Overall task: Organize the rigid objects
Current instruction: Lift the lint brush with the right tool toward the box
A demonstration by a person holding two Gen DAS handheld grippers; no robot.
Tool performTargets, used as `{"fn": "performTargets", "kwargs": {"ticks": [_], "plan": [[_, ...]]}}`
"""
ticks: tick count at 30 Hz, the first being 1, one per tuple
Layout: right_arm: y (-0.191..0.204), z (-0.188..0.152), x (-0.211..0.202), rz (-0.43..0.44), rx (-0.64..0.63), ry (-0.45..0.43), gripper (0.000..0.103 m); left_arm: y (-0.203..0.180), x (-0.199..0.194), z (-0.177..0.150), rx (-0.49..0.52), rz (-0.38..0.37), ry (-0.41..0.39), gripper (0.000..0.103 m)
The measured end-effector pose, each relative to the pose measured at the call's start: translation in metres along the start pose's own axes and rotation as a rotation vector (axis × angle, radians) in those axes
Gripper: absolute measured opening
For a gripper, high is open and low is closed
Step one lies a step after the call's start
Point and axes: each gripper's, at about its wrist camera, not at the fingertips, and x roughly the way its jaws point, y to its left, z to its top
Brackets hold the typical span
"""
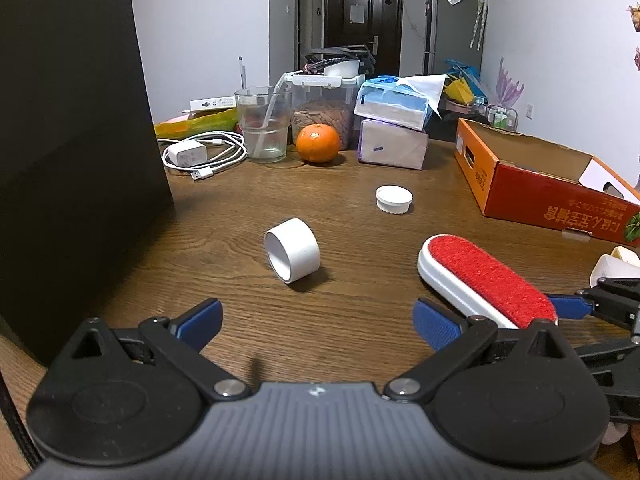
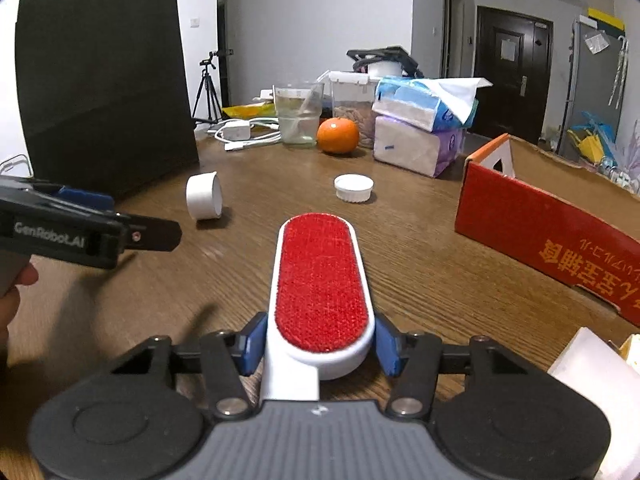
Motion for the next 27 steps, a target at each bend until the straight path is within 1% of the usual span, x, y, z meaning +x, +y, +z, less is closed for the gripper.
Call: {"fn": "performTargets", "kwargs": {"ticks": [6,16,27], "plan": [[-0.004,0.001,-0.017,-0.012,0.026,-0.055,0.054,-0.005,-0.004,0.001,0.002,0.002,-0.012,0.103],[-0.024,-0.003,-0.051,-0.047,0.067,-0.119,0.054,-0.03,-0.012,0.006,0.038,-0.005,-0.027,0.103],[-0.055,-0.016,-0.092,-0.096,0.109,-0.188,0.054,-0.07,-0.023,0.017,0.086,-0.032,-0.052,0.103]]}}
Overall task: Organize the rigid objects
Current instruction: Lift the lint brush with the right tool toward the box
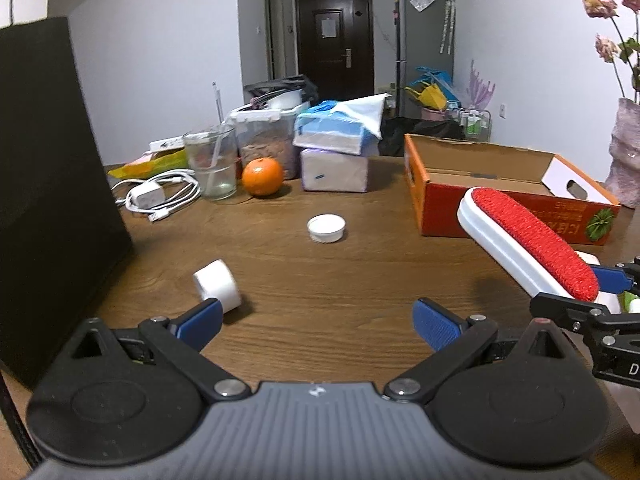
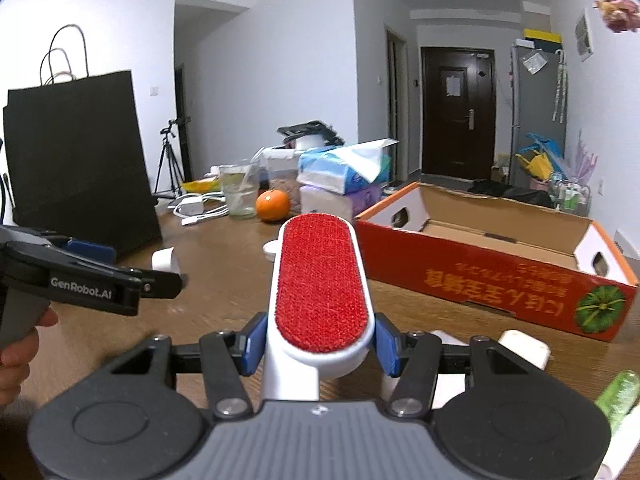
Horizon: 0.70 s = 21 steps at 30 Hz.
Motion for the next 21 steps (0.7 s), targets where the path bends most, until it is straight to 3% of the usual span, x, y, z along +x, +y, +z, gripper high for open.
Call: {"fn": "performTargets", "kwargs": {"ticks": [21], "plan": [[-0.076,-0.012,-0.061,-0.101,0.044,-0.071,0.055,-0.108,0.004,0.015,0.083,-0.108,0.002,0.103]]}}
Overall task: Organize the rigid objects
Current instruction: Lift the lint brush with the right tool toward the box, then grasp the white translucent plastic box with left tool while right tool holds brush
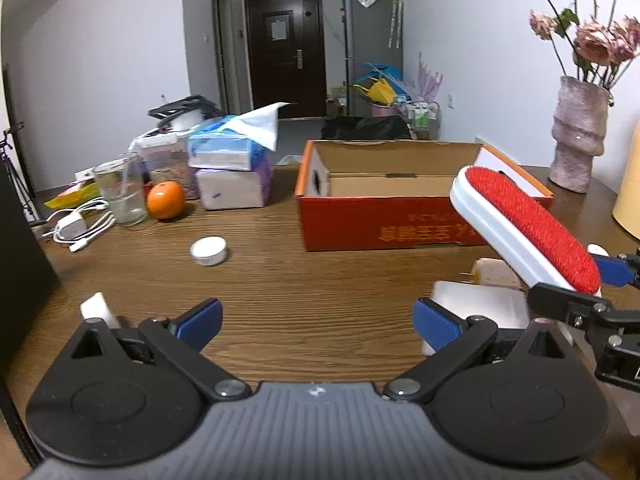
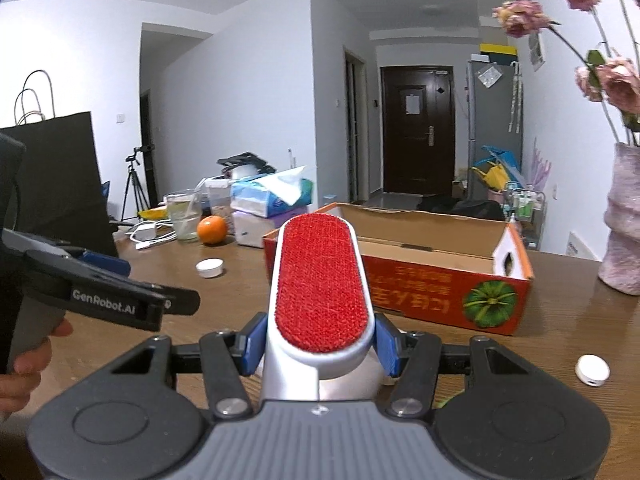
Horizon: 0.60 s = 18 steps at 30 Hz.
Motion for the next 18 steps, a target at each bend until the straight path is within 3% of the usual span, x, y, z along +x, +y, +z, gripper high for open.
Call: {"fn": "performTargets", "kwargs": {"ticks": [18], "plan": [[-0.05,-0.008,-0.017,-0.06,0.022,-0.008,0.055,-0.068,0.023,-0.002,0.058,-0.094,0.025,0.103]]}}
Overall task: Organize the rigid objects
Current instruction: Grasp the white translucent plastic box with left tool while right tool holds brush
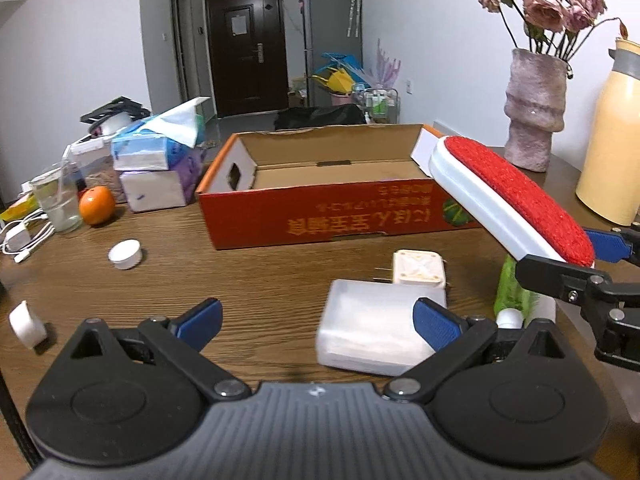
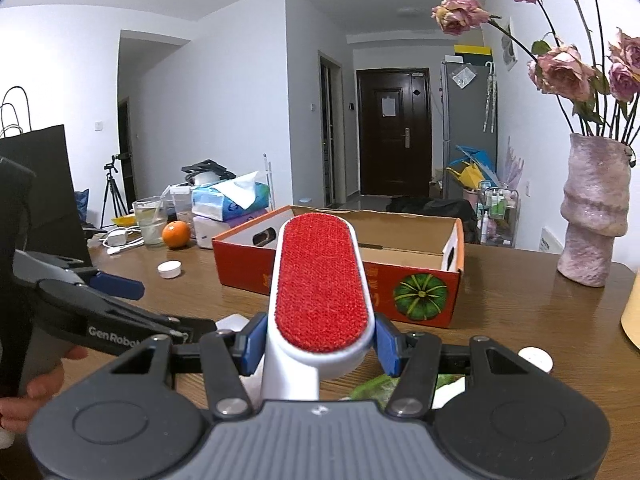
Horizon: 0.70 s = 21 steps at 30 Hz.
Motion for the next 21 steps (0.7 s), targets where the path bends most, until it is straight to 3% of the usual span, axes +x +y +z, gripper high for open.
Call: {"fn": "performTargets", "kwargs": {"ticks": [13,21], "plan": [[-0.019,-0.004,0.002,-0.038,0.011,0.02,0.055,-0.03,0.027,-0.004,0.071,-0.056,0.038,0.103],[-0.026,-0.008,0.008,-0.052,0.024,0.039,0.055,-0.037,0.055,-0.011,0.078,-0.036,0.085,0.103]]}}
